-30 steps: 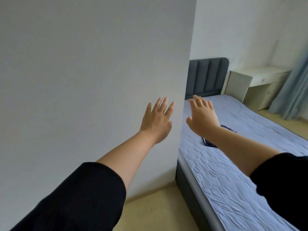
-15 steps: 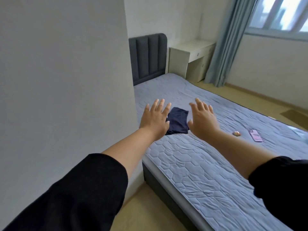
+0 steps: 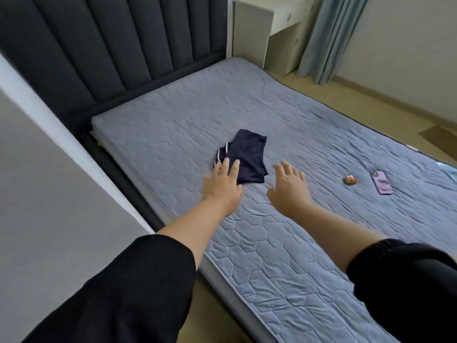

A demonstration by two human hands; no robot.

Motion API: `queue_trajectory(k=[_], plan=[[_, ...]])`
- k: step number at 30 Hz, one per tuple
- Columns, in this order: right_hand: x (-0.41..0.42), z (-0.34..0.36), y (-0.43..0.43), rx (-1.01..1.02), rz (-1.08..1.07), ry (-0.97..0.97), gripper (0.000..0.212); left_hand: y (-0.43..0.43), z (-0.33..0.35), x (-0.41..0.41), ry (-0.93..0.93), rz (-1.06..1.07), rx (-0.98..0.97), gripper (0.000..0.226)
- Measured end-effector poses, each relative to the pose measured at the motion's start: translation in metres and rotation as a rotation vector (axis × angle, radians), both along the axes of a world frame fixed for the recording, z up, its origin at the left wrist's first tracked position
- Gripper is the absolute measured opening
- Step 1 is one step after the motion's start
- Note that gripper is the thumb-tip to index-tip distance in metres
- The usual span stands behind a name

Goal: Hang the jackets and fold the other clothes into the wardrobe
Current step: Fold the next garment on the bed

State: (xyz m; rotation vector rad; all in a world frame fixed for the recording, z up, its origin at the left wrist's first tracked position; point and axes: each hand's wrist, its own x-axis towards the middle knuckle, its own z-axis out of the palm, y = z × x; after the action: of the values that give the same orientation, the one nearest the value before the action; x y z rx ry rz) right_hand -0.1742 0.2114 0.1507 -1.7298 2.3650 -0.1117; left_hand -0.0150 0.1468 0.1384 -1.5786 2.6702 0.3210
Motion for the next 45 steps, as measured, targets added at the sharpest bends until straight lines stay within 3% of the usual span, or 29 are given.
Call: queue_trajectory(k=[9, 14, 18, 23, 27, 30, 34, 36, 38, 40, 43, 45], plan=[[-0.021, -0.177, -0.083, 0.188, -0.079, -0.111, 0.063, -0.097, -0.195, -0.036, -0.035, 0.099, 0.215, 0.064], [-0.043, -0.273, -0.125, 0.353, -0.15, -0.126, 0.069, -0.129, -0.307, -0.048, -0.165, 0.092, 0.4, 0.065], [-0.058, -0.345, -0.159, 0.417, -0.232, -0.149, 0.075, -0.152, -0.38, -0.059, -0.106, 0.189, 0.529, 0.063], [-0.068, -0.428, -0.162, 0.597, -0.321, -0.235, 0.093, -0.19, -0.461, -0.067, 0.218, 0.432, 0.731, 0.051], [-0.077, -0.484, -0.166, 0.691, -0.291, -0.291, 0.112, -0.23, -0.503, -0.082, 0.722, 0.837, 0.836, 0.04], [-0.079, -0.513, -0.167, 0.701, -0.267, -0.29, 0.121, -0.255, -0.516, -0.098, 0.999, 1.018, 0.929, 0.034], [-0.087, -0.526, -0.168, 0.707, -0.251, -0.309, 0.124, -0.275, -0.508, -0.122, 1.222, 1.151, 1.007, 0.052], [-0.094, -0.527, -0.168, 0.71, -0.234, -0.344, 0.124, -0.283, -0.501, -0.131, 1.314, 1.216, 0.994, 0.049], [-0.098, -0.528, -0.167, 0.712, -0.219, -0.356, 0.124, -0.285, -0.495, -0.133, 1.282, 1.231, 0.967, 0.034], [-0.098, -0.528, -0.166, 0.715, -0.216, -0.349, 0.125, -0.277, -0.494, -0.128, 1.075, 1.124, 0.913, 0.015], [-0.1, -0.528, -0.17, 0.726, -0.202, -0.348, 0.123, -0.243, -0.497, -0.111, 0.758, 0.969, 0.887, 0.011], [-0.106, -0.525, -0.172, 0.737, -0.164, -0.329, 0.118, -0.21, -0.502, -0.097, 0.649, 0.975, 0.96, 0.016]])
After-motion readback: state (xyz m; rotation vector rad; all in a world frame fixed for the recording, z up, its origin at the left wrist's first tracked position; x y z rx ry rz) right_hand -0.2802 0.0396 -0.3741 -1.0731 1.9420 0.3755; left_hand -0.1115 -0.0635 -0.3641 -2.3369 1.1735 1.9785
